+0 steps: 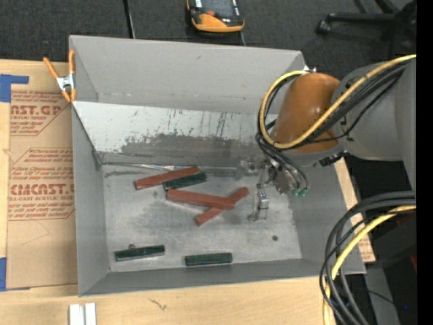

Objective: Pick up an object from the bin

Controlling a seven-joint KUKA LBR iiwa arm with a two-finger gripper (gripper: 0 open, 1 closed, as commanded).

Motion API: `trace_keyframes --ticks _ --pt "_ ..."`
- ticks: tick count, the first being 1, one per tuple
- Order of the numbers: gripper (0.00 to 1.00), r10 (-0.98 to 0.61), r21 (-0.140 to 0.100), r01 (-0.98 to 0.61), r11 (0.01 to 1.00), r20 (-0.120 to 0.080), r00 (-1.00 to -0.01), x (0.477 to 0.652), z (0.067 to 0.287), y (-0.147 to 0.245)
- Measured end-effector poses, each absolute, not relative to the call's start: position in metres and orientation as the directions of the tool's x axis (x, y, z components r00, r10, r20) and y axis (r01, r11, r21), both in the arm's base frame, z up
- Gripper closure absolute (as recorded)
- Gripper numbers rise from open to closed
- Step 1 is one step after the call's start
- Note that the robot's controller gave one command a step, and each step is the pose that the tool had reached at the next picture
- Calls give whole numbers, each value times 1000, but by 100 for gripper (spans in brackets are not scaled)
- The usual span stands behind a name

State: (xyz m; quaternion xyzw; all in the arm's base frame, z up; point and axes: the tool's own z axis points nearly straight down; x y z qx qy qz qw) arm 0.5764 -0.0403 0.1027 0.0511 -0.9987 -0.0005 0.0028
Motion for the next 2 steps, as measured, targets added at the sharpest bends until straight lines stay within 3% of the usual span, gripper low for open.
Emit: trace_keyframes --ticks 1,2 --pt "0 -144 1 -144 990 -3 -990 583 123 -6" --pt "0 15 1 15 1000 2 -1000 578 67 9"
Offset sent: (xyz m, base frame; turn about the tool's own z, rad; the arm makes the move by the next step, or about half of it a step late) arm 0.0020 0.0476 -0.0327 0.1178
